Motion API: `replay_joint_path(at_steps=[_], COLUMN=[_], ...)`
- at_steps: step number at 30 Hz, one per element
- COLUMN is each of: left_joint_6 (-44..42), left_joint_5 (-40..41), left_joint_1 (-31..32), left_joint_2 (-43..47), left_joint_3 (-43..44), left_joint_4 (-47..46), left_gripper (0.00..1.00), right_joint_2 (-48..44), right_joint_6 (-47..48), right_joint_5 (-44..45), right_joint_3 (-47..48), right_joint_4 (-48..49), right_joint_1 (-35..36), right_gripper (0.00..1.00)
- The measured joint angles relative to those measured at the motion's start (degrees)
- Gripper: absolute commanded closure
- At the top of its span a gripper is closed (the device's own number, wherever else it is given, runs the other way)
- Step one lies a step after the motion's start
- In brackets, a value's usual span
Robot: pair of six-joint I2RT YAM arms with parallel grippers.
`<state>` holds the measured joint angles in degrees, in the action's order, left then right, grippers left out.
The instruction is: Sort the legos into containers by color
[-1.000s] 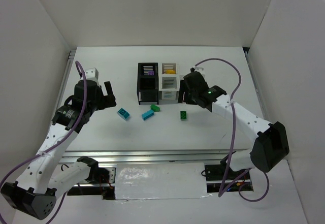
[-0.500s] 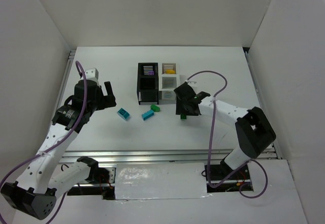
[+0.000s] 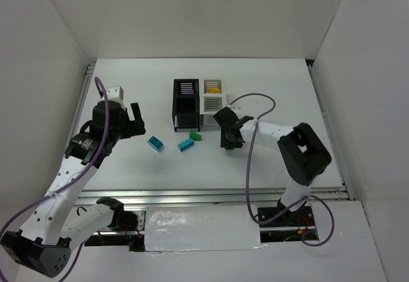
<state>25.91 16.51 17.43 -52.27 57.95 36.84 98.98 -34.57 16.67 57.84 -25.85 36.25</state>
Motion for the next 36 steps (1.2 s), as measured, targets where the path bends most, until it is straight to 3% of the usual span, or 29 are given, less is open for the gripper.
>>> replay_joint_path(at_steps=[1, 2, 7, 15, 23, 31, 33, 36], left_joint_6=[-0.11, -0.22, -0.28, -0.28, -0.28, -0.31, -0.31, -0.33], left_joint_5=[0.0, 0.0, -0.04, -0.04, -0.07, -0.35, -0.39, -0.52], left_joint_1=[0.0, 0.0, 0.0, 0.0, 0.0, 0.0, 0.0, 0.0], left_joint_2=[0.04, 0.07, 0.07, 0.09, 0.26, 0.76, 0.76, 0.76], left_joint_3=[0.0, 0.0, 0.0, 0.0, -0.02, -0.22, -0.22, -0.22], left_joint_4=[-0.02, -0.02, -0.02, 0.0, -0.02, -0.55, -0.61, -0.83], left_gripper=[0.0, 0.0, 0.0, 0.01, 0.0, 0.01, 0.0, 0.0], right_joint_2=[0.0, 0.0, -1.73, -14.49, -3.87, 6.69, 7.26, 7.26], right_joint_6=[0.02, -0.02, -0.26, 2.99, 8.07, 10.27, 10.43, 10.43], right_joint_5=[-0.11, -0.11, 0.15, -5.6, -2.4, -0.37, -0.04, 0.28], right_joint_3=[0.0, 0.0, 0.0, 4.7, 24.48, 34.45, 34.8, 34.8], right_joint_4=[0.17, 0.24, -0.68, -0.63, -1.03, -4.48, -5.25, -5.99], right_joint_1=[0.02, 0.09, 1.75, 3.74, 3.3, -0.02, -0.55, -0.55], right_gripper=[0.97, 1.0, 1.0, 0.99, 0.98, 0.83, 0.67, 0.51])
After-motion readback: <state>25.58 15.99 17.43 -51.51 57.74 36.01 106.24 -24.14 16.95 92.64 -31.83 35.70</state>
